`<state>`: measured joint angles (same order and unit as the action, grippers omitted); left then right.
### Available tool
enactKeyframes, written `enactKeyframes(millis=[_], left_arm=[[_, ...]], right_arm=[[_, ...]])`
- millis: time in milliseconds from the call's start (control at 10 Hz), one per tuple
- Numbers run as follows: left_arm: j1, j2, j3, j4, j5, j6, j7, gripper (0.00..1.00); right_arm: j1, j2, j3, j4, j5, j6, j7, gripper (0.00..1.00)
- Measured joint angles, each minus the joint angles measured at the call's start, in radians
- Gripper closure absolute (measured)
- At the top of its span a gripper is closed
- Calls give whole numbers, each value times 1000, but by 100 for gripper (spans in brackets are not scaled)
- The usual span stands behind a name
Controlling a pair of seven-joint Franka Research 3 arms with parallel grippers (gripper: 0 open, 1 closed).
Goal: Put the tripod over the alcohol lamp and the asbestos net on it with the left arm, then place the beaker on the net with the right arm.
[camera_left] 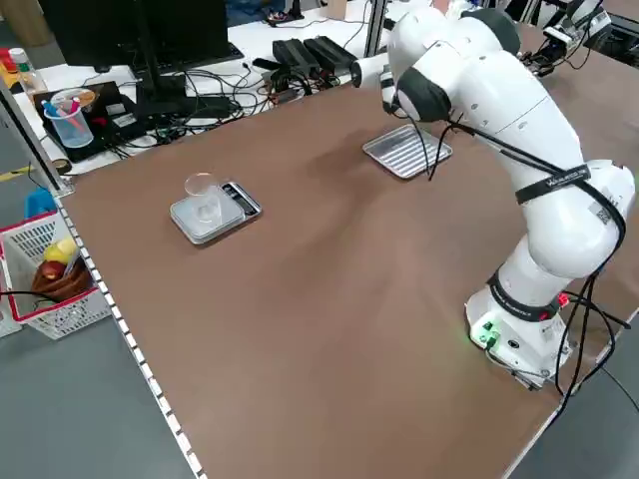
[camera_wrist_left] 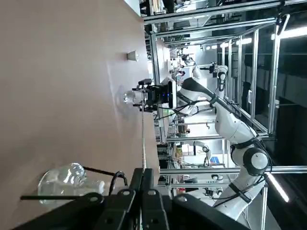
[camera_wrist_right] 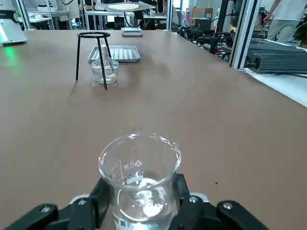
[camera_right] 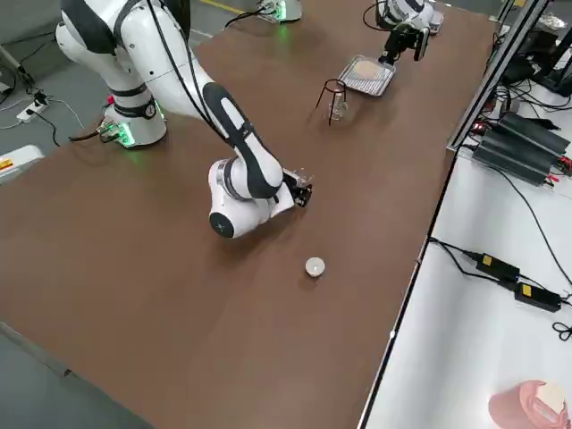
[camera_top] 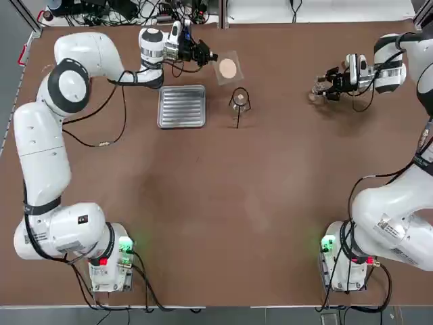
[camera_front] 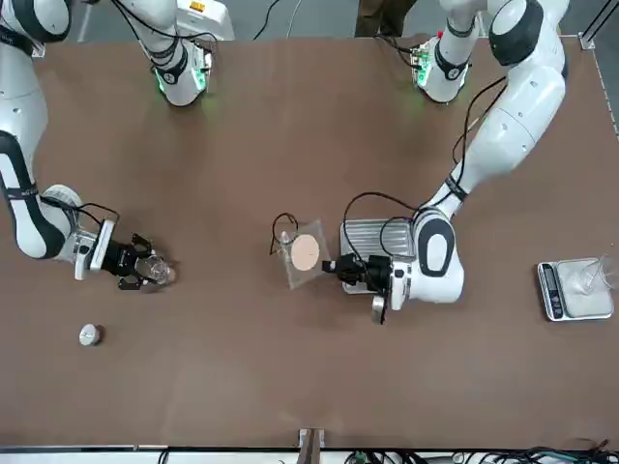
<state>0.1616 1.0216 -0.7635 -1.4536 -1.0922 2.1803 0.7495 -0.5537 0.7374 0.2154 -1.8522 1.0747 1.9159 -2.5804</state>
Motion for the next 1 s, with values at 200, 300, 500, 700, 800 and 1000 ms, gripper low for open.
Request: enactKeyframes(millis=[200, 300, 500, 700, 800, 1000], left_arm=[[-43, 3, 6, -6, -93, 18, 98, 98], [-64, 4, 15, -11, -114, 30, 124, 98], [-74, 12, 23, -33, -135, 34, 169, 98], [-76, 20, 23, -68, -155, 34, 213, 98], [-77, 20, 23, -82, -155, 34, 216, 98], [-79, 20, 22, -99, -155, 34, 230, 98]], right_arm=[[0, 0, 0, 0, 0, 0, 0, 42], [0, 0, 0, 0, 0, 0, 0, 42], [0, 0, 0, 0, 0, 0, 0, 42], [0, 0, 0, 0, 0, 0, 0, 42], [0, 0, 0, 0, 0, 0, 0, 42], [1, 0, 1, 0, 0, 0, 0, 42]])
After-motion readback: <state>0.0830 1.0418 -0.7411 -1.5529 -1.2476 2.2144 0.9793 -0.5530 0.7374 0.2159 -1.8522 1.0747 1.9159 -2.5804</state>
